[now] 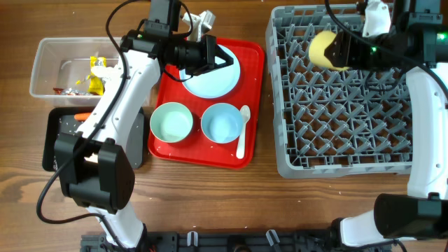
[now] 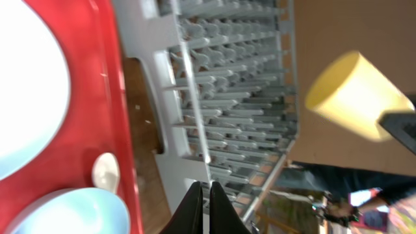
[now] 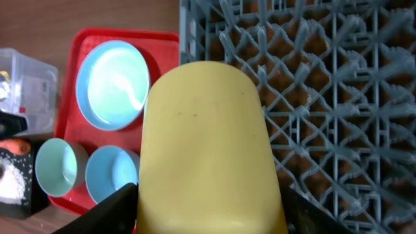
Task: Sort waste into correct bins and load items into the dishwasher rack
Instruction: 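Carry the yellow cup right and lower it into the grey rack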
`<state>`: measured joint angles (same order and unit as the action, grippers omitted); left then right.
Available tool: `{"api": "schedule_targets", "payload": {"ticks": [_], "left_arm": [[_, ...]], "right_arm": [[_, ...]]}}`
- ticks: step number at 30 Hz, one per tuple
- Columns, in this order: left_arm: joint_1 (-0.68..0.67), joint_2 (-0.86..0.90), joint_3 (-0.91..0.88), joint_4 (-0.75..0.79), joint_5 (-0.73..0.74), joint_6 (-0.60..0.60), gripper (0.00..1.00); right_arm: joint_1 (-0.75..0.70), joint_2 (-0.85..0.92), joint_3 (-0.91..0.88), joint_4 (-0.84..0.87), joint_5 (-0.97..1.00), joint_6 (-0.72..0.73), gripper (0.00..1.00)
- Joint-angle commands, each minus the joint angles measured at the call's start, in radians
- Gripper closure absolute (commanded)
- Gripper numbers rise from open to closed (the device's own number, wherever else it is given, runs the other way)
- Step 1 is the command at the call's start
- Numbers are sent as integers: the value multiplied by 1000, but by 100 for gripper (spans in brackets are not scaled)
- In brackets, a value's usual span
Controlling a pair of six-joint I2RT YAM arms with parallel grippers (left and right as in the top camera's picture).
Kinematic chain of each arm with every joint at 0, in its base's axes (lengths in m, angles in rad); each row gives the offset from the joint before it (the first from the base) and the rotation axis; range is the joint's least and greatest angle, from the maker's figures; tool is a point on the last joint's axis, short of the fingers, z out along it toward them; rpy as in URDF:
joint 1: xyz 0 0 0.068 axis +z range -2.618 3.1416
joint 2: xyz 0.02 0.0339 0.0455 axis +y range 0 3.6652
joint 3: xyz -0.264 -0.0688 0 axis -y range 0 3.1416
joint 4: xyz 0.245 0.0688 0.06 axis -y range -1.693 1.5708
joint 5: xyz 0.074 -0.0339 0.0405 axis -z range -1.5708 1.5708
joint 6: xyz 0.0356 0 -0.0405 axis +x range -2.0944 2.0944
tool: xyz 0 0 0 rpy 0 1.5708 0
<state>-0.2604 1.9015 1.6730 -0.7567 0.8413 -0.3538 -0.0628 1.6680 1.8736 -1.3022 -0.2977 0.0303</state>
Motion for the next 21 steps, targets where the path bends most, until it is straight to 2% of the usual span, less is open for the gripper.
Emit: {"api": "schedule_targets", "payload": {"ticks": [1,9,15,21], "left_arm": [[6,1,13,-13,-72,10,96],[3,1,13,-58,-93,62,96],[2,1,13,-133,-233,62,96],[0,1,13,-165,-279,62,96]], "right_arm": [[-2,-14,30,-74,56,29,60],[8,10,30,-231,136,51,63],[47,34,30,-267,197,79,67],[56,42,3,-278,238,106,71]]}}
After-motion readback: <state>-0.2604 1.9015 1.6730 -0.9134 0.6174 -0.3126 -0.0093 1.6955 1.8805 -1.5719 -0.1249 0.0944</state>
